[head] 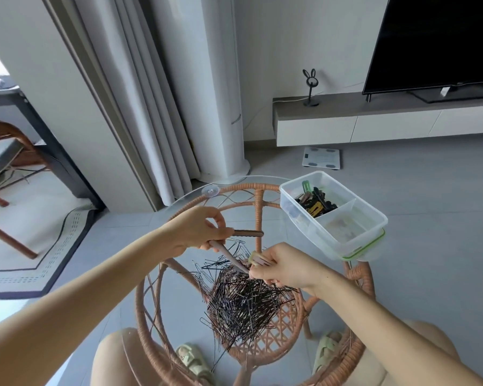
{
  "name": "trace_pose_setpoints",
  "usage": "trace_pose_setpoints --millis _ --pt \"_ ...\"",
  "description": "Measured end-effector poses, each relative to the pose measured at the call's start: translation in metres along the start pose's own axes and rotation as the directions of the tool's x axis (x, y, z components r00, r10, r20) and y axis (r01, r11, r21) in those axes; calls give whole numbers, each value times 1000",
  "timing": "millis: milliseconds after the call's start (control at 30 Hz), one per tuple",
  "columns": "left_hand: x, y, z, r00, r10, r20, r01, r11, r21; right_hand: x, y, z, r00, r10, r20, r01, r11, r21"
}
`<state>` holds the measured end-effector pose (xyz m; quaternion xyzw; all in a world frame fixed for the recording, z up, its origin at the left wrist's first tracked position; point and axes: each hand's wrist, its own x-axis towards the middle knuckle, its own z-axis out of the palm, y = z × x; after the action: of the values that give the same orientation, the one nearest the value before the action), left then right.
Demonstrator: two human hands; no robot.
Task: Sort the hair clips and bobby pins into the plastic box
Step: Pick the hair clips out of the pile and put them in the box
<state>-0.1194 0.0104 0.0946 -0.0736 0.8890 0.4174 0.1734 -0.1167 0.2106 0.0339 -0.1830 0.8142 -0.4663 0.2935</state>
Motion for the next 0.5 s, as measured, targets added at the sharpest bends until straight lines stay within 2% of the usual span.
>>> trace_pose_setpoints --millis 100,233,300,433,500 --pt "-8 -9 3 998 35 -44 -40 991 -125 0 -1 0 998 58 -22 -56 994 89" --pt "-19 -26 25 941 232 -248 -214 972 98 2 -2 1 993 116 -8 -112 979 171" --pt "-20 -32 35 916 264 -303 -219 960 175 2 -4 5 994 111 -21 -108 987 118" --pt "-12 -33 36 920 219 -326 -171 971 169 -2 -7 6 982 50 -184 -67 994 -86" --pt "-7 -30 33 921 224 -320 -173 968 179 -5 -6 -1 972 15 -235 -46 991 -127"
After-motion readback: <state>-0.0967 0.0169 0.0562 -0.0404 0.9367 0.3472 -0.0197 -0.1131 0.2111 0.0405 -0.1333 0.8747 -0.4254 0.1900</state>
